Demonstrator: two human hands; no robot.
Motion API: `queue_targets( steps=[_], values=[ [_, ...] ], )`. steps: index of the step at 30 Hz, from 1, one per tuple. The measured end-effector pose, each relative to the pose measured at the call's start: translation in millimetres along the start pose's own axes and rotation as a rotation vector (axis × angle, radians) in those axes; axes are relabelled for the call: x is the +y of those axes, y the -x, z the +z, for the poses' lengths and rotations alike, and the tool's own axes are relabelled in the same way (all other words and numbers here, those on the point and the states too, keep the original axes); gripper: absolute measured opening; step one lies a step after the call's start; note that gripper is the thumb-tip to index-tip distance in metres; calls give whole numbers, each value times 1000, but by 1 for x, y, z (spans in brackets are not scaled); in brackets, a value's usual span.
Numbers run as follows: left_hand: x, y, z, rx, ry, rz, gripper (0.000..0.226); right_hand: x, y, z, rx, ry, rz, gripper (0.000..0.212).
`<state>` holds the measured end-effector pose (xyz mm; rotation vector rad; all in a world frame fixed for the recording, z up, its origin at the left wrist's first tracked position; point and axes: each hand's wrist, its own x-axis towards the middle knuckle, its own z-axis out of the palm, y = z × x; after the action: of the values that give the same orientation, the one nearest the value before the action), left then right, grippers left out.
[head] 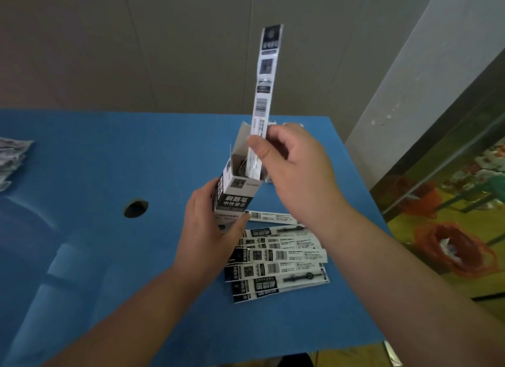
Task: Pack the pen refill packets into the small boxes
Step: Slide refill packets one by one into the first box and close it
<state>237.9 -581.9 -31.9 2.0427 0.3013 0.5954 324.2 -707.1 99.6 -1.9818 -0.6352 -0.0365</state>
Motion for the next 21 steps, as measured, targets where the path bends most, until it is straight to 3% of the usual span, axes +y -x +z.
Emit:
queue_targets(
  steps=[5,11,15,21],
  values=[
    [0,-1,0,7,-8,-2,69,1,0,0,17,-103,66,12],
    [0,-4,0,23,-7,9,69,3,-1,-5,-83,41,62,11],
    [1,-6,0,28,-9,1,72,4,-2,-5,-29,-55,49,25],
    [-3,-7,-1,40,13,-11,71,16,-5,-8,44,-122,48,11]
  ],
)
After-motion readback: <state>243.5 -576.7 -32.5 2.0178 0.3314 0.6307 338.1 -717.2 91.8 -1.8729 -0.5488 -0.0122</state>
